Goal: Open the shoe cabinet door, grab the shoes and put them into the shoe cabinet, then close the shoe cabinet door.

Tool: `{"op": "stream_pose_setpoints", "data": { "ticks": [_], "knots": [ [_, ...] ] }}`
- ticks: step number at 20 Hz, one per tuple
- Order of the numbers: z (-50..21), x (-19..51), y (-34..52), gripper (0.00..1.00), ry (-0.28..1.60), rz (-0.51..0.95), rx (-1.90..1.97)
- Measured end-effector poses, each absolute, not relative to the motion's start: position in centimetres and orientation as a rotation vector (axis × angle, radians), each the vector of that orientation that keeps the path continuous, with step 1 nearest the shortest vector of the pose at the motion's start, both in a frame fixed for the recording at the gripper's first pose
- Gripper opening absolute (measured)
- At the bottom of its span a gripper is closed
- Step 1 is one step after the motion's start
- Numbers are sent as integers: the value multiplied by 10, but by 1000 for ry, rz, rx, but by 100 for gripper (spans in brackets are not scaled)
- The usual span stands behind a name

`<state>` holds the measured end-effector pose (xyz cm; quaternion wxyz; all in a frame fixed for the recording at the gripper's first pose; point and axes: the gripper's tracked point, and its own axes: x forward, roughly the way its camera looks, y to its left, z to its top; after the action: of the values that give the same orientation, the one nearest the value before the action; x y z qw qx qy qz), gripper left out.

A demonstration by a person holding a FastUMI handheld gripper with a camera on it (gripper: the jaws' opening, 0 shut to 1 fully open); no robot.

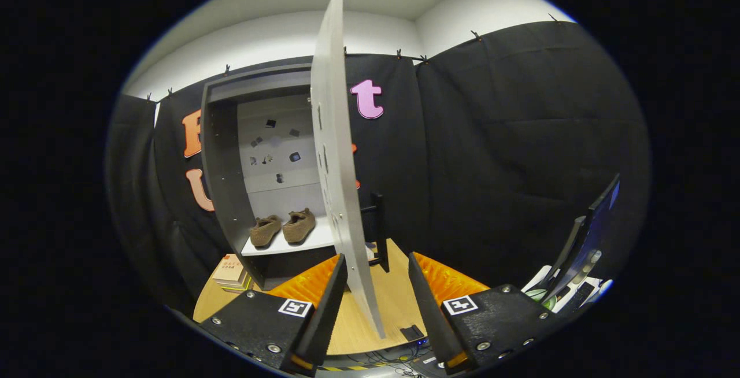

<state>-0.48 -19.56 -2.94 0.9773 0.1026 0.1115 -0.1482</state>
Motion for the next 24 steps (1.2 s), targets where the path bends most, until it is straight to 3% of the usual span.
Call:
{"op": "stream_pose_setpoints", "data": {
  "ticks": [15, 24],
  "knots": [
    [-58, 57, -222, 74, 255, -183, 248],
    [-51, 64, -188, 70, 174, -60, 257]
  ]
}}
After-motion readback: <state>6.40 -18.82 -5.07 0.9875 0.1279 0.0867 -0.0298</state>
